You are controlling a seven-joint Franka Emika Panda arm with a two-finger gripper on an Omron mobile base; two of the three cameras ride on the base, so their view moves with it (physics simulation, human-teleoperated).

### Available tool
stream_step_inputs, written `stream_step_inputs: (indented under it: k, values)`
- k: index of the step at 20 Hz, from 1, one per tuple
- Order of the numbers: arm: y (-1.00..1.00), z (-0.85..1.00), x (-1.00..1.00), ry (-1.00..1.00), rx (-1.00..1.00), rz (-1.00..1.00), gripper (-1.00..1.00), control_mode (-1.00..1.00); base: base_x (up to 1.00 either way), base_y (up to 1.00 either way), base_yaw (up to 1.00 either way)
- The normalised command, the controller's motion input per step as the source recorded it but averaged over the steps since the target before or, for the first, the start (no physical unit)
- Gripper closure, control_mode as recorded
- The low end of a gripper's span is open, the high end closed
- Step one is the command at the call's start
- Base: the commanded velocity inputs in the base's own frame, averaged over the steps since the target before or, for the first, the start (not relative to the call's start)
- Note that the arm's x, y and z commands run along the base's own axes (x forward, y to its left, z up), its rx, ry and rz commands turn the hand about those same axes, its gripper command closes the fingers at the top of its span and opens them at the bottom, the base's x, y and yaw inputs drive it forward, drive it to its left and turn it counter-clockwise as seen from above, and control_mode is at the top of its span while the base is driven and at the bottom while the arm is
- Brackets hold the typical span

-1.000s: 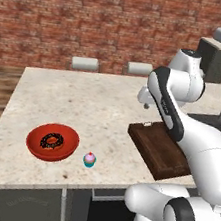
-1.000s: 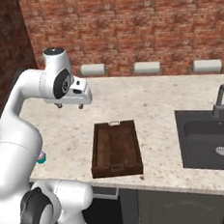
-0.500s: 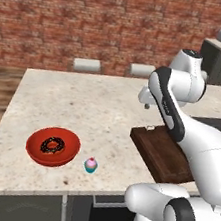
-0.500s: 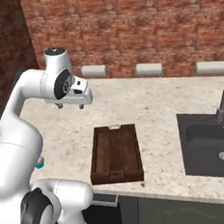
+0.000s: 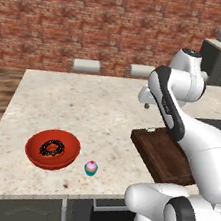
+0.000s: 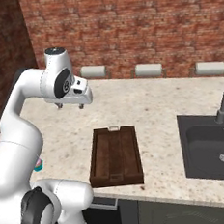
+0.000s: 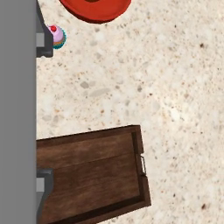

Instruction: Place the bowl with donut and the cupcake onto the tray.

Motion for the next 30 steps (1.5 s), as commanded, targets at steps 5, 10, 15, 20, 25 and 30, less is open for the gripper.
stream_step_inputs:
  k: [5,10,15,20,25,30]
  values:
    - [0.03,0.00,0.01,0.00,0.00,0.00,-1.00,-1.00,0.00,0.00,0.00]
    - [0.29,-0.11,0.19,0.00,0.01,0.00,-1.00,-1.00,0.00,0.00,0.00]
    - [0.23,-0.11,0.12,0.01,0.07,0.00,-1.00,-1.00,0.00,0.00,0.00]
    - [0.07,-0.14,0.27,0.05,0.13,0.00,-1.00,-1.00,0.00,0.00,0.00]
    - [0.03,-0.05,0.22,0.04,0.18,0.00,-1.00,-1.00,0.00,0.00,0.00]
    - [0.30,-0.13,0.04,0.02,0.13,0.00,-1.00,-1.00,0.00,0.00,0.00]
